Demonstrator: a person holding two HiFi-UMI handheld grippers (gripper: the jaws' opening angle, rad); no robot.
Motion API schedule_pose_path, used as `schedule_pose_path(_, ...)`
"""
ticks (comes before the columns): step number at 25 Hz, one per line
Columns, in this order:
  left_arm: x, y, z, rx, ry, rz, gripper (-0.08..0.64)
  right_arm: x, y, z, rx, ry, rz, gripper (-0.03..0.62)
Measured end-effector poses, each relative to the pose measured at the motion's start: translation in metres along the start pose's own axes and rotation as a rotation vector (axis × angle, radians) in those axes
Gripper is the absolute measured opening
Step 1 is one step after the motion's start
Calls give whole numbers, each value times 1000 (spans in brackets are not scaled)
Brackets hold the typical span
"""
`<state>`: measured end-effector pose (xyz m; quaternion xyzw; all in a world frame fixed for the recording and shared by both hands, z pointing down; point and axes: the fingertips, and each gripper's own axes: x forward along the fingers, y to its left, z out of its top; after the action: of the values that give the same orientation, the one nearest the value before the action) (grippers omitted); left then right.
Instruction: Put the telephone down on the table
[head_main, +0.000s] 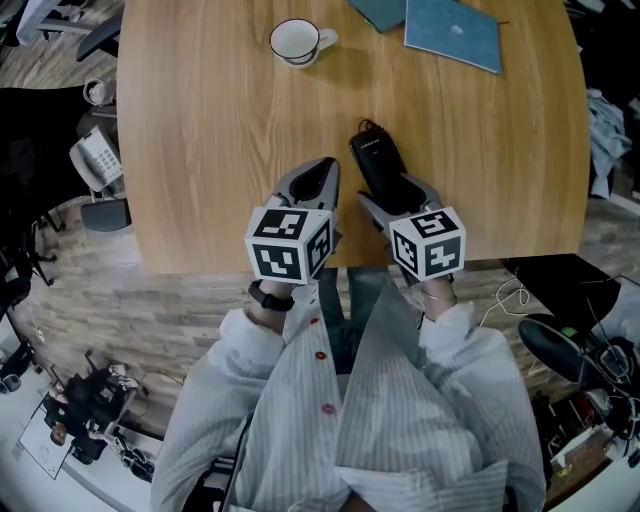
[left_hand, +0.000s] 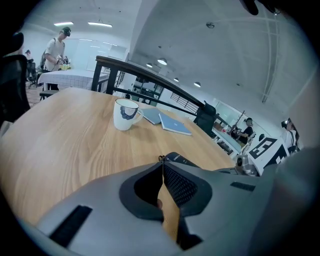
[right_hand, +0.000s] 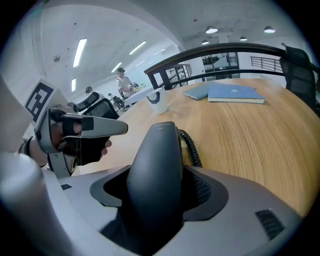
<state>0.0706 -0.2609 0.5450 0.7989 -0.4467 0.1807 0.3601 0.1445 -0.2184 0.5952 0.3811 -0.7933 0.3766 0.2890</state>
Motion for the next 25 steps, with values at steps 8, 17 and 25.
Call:
schedule_pose_path(8, -1, 10, -12, -28, 9, 21, 17, 12, -6, -16, -38, 43, -38, 334)
schedule_pose_path(17, -6, 10, -13, -33, 8, 18, 17, 17, -6, -26, -118, 92, -95, 334)
schedule_pose_path(25, 1, 7, -16, -29, 23, 2, 17, 24, -6, -25, -164, 129, -105, 336)
